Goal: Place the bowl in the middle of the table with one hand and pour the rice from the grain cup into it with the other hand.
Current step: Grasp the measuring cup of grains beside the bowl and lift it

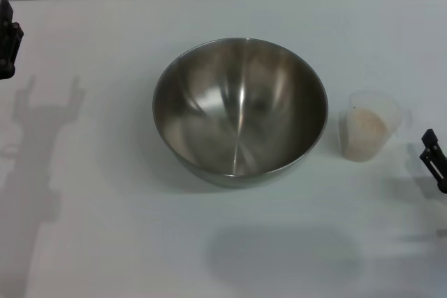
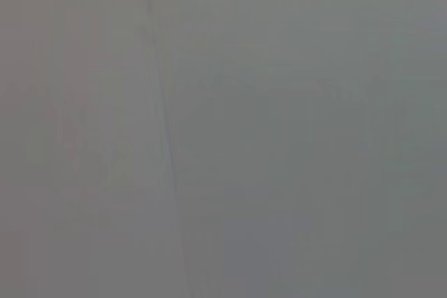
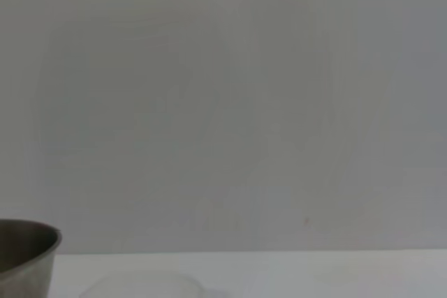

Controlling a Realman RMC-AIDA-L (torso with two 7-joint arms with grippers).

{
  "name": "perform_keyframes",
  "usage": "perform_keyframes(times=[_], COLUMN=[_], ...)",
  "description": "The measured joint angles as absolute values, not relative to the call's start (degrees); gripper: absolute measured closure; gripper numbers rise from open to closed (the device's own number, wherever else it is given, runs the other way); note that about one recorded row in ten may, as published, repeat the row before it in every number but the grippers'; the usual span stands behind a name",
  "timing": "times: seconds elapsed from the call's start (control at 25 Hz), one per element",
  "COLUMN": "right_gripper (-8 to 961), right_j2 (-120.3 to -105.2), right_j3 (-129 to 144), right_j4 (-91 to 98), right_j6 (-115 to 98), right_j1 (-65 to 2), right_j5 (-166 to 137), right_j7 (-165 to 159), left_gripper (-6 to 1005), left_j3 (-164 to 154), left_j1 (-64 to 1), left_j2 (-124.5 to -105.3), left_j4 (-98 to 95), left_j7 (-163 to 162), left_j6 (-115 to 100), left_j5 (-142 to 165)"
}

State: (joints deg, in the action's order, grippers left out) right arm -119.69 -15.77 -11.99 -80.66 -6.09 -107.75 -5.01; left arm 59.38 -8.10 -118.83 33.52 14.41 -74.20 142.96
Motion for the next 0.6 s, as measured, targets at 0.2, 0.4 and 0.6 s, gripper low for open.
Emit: perform_keyframes(times=[0.2,0.4,0.6], right_gripper=[117,117,117], right_j2=[-119.7,-119.67,-119.65], right_j3=[-14.71,-14.31,-14.29], right_j4=[-12.03,-12.03,-12.02], right_j6=[-78.7,-77.86,-76.29], right_j1=[-7.27,-7.99,-8.93], right_j5=[-107.75,-107.75,-107.75], right_j7=[-5.0,-5.0,-5.0], left_gripper=[207,208,208], left_j3=[58.82,58.79,58.78], left_j1=[-8.41,-8.63,-8.15], left_j2=[-118.84,-118.91,-118.92], left_j4=[33.44,33.37,33.32], left_j7=[14.38,14.37,14.34], left_j6=[-74.22,-74.23,-74.59], left_j5=[142.98,142.99,143.0])
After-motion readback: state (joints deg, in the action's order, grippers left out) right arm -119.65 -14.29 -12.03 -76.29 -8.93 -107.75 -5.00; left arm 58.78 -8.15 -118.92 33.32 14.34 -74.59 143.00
